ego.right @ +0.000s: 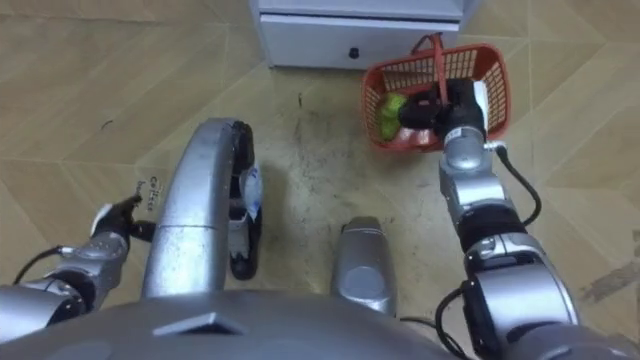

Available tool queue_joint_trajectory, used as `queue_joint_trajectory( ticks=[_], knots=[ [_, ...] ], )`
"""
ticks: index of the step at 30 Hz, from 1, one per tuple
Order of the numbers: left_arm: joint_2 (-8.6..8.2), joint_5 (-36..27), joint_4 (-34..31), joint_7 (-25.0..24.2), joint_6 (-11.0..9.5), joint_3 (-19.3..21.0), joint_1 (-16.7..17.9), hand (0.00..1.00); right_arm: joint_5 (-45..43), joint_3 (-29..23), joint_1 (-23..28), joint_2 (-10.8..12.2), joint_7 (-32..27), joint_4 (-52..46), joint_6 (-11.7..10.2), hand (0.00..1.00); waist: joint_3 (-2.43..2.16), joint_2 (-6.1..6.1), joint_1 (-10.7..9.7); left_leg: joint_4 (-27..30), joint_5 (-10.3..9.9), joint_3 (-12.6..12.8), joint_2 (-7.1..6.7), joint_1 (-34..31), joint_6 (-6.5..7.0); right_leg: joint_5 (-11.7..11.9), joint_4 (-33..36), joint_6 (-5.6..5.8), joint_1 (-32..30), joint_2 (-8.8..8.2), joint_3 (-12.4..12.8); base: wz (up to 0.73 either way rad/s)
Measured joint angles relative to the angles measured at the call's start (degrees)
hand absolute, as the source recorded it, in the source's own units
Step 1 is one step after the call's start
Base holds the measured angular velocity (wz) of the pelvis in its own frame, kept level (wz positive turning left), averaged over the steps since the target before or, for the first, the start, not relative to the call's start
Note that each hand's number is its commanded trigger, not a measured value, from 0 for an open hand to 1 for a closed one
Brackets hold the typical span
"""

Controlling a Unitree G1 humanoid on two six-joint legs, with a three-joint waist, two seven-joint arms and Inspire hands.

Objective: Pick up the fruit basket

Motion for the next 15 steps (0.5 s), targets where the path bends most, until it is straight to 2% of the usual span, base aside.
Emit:
queue_joint_trajectory(
  ticks=[1, 2, 3, 4, 5, 6, 7, 8, 10, 11, 13, 15],
  knots=[
    [0.08, 0.0, -0.58, 0.0, -0.05, 0.35, 0.94, 0.0, -0.63, 0.78, 1.39, 0.19, -0.01, -2.53, 0.12, 1.0, -0.07, 0.03, 0.03, -1.37, 2.48, 0.05, 1.46, 1.84, 0.69, 0.03, -5.69, 0.06, 1.63, 0.08, -0.16, -0.72],
    [0.14, 0.0, -0.61, -0.01, -0.08, 0.33, 1.51, 0.0, -0.91, 1.45, 1.79, 0.21, 0.0, -3.41, 0.18, 1.0, -0.05, -0.02, 0.07, -1.46, 4.77, 0.06, 2.23, 2.45, 1.42, 0.06, -8.79, 0.12, 2.92, 0.13, -0.23, -0.83],
    [0.17, 0.26, -0.53, -0.2, -0.04, 0.17, 3.13, 0.0, -1.64, 1.61, 3.16, 0.35, 0.31, -5.91, 1.05, 1.0, 0.31, 0.08, 1.13, -1.54, 8.21, 1.69, 2.47, 2.05, 1.82, 0.11, -15.29, 0.3, 6.41, -0.15, -0.33, -0.22],
    [-0.55, 1.38, -1.56, -1.07, 0.0, -0.24, 2.55, 0.0, -1.73, -0.05, 6.16, -2.02, 0.33, -10.63, 1.13, 1.0, 0.08, -0.72, 1.0, -13.17, 6.47, 7.01, -1.33, 1.69, 3.16, 0.15, -21.13, 0.65, 9.13, -0.98, -0.77, 0.09],
    [-0.92, 1.53, -2.84, -1.38, -0.05, -0.42, 2.34, 0.0, -1.64, -0.78, 7.02, -2.98, 0.39, -12.6, 1.13, 1.0, -0.46, -0.29, 0.73, -19.86, 6.62, 9.8, -2.02, 2.12, 5.79, 0.35, -23.74, 1.09, 9.94, -0.54, -0.7, 0.47],
    [-0.66, 0.89, -3.89, -1.26, 0.0, -0.14, 2.8, 0.0, -2.13, -2.46, 7.19, -3.4, 0.38, -15.11, 1.58, 1.0, -1.0, -0.4, 1.65, -21.99, 6.18, 11.28, -0.48, 3.36, 7.8, 1.49, -27.86, 2.31, 10.22, -0.75, -0.85, 0.05],
    [-0.32, 0.0, -3.94, -0.86, 0.03, 0.48, 2.32, 0.0, -3.45, -2.99, 7.79, -2.77, 0.45, -18.89, 2.15, 1.0, -0.99, -0.42, 1.84, -26.27, 5.93, 11.53, 0.08, 5.21, 8.36, 2.27, -32.63, 2.32, 9.94, -0.83, -1.4, -0.23],
    [-0.01, -0.37, -3.91, -0.69, 0.04, 0.5, 2.29, 0.0, -4.17, -2.75, 8.05, -2.59, 0.78, -20.84, 2.21, 1.0, -0.94, -0.53, 2.05, -28.88, 6.4, 11.5, 0.29, 6.65, 8.12, 2.18, -34.76, 2.29, 9.79, -0.82, -1.69, -0.48],
    [0.25, 0.15, -3.62, 0.94, -0.01, 0.51, 3.72, 0.0, -7.27, -2.37, 12.55, -2.57, 1.18, -27.62, 1.76, 1.0, -0.92, -0.6, 2.7, -40.73, 9.5, 11.03, 0.67, 16.26, 6.78, 2.5, -45.6, 2.82, 10.73, -1.3, -3.52, -0.69],
    [0.37, 0.26, -3.51, 1.35, -0.06, 0.71, 4.32, 0.0, -8.22, -2.57, 14.17, -2.64, 1.18, -29.57, 1.25, 1.0, -0.93, -0.59, 2.77, -43.9, 10.46, 11.08, 1.04, 19.16, 6.36, 2.69, -48.83, 2.79, 10.89, -1.14, -3.66, -0.77],
    [0.78, 0.26, -3.09, 1.91, -0.14, 2.19, 6.63, 0.0, -10.32, -3.49, 18.96, -3.79, 1.17, -37.16, -0.34, 1.0, -0.85, -0.69, 2.25, -54.81, 14.52, 11.07, 1.71, 28.26, 4.77, 5.24, -62.79, 2.43, 11.86, -1.05, -5.69, -0.66],
    [0.78, 0.14, -3.12, 2.61, -0.14, 2.53, 7.81, 0.0, -10.37, -4.76, 20.44, -4.66, 1.18, -42.34, -1.16, 1.0, -0.82, -0.76, 1.5, -59.65, 16.63, 11.12, 2.11, 32.53, 3.66, 6.88, -71.17, 2.28, 11.99, -0.65, -8.27, -0.32]
  ],
)
